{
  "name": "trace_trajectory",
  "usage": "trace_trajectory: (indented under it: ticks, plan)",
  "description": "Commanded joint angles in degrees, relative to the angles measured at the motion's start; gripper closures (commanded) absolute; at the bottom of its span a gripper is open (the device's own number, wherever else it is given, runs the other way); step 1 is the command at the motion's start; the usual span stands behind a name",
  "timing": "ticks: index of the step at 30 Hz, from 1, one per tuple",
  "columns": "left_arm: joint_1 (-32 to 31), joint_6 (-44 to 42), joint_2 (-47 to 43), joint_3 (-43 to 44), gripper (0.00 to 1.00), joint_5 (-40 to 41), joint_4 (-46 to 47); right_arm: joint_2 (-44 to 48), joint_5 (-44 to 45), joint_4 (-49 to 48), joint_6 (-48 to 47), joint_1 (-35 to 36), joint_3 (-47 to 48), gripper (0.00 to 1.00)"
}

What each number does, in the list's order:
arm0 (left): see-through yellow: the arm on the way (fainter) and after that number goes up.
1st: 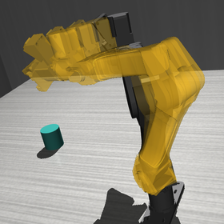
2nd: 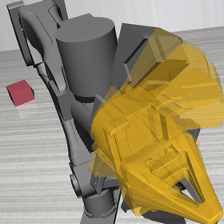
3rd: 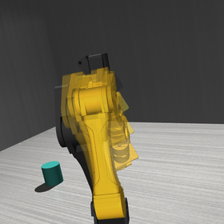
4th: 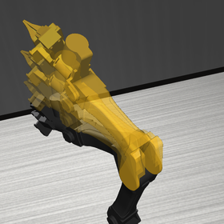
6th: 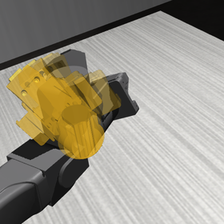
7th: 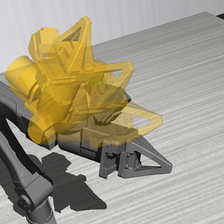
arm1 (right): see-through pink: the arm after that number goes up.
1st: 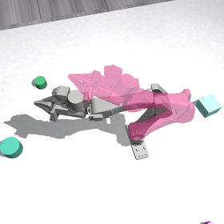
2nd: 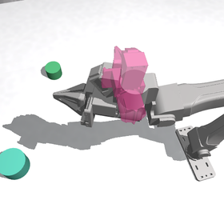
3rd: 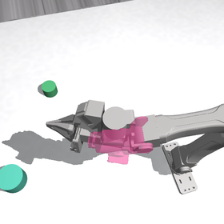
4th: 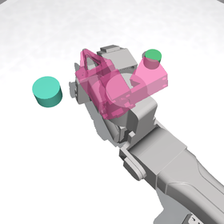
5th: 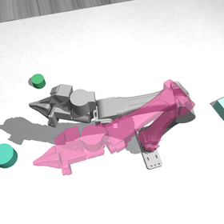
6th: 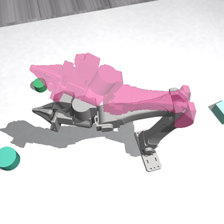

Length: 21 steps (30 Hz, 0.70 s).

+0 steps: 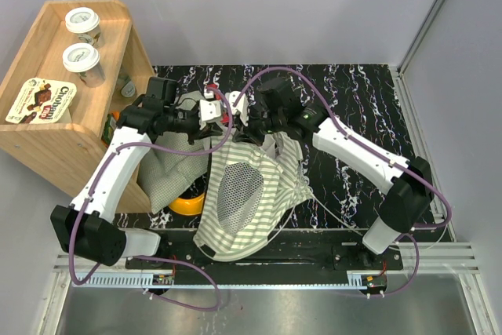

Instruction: Set up the pet tent

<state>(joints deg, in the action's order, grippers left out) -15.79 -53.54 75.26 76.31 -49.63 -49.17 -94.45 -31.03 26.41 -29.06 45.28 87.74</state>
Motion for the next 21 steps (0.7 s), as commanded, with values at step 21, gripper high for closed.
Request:
trace_trajectory:
  ticks: [21]
  plan:
    - [-8.9, 8.4, -0.8, -4.7, 1.00, -5.3, 9.4, -7.0, -7.7, -4.6, 6.5, 0.4, 7.3, 1.00]
